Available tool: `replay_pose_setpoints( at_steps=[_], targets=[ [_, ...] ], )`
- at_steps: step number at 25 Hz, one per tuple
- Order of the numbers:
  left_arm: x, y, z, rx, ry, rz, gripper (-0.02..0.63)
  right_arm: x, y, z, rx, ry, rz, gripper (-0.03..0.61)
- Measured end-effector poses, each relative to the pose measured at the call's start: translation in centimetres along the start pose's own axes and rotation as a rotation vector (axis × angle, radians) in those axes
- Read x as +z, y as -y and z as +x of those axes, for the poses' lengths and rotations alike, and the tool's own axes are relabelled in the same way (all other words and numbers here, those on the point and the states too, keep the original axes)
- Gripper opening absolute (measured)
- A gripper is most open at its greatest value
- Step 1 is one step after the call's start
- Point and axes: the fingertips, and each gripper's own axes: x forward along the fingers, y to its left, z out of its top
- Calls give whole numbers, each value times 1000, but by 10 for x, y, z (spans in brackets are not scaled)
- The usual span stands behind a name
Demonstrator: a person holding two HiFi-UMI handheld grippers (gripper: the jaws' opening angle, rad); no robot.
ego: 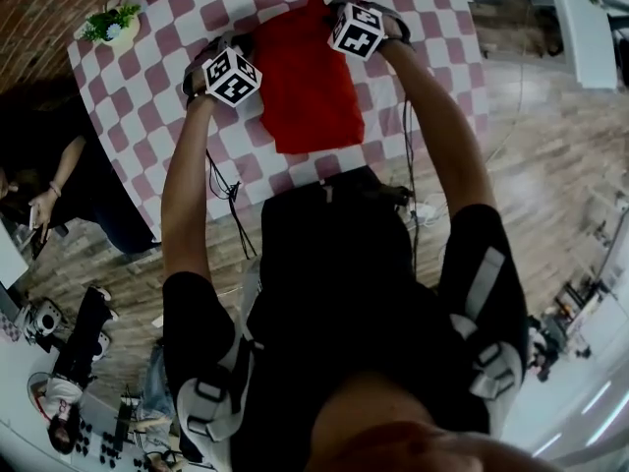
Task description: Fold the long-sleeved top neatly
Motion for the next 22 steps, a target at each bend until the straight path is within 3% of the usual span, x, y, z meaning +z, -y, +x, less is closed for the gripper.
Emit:
replay_pose_setpoints(
  at_steps=[5, 11, 22],
  targets=[
    [16, 2, -27, 120, 30, 78, 74, 0, -2, -28, -123, 40, -58, 52],
    [28, 23, -60, 197, 42, 96, 74, -3, -21, -64, -199, 107, -80, 52],
    [35, 112, -124, 232, 36, 170, 74, -25, -105, -134, -237, 212, -145, 52]
  ],
)
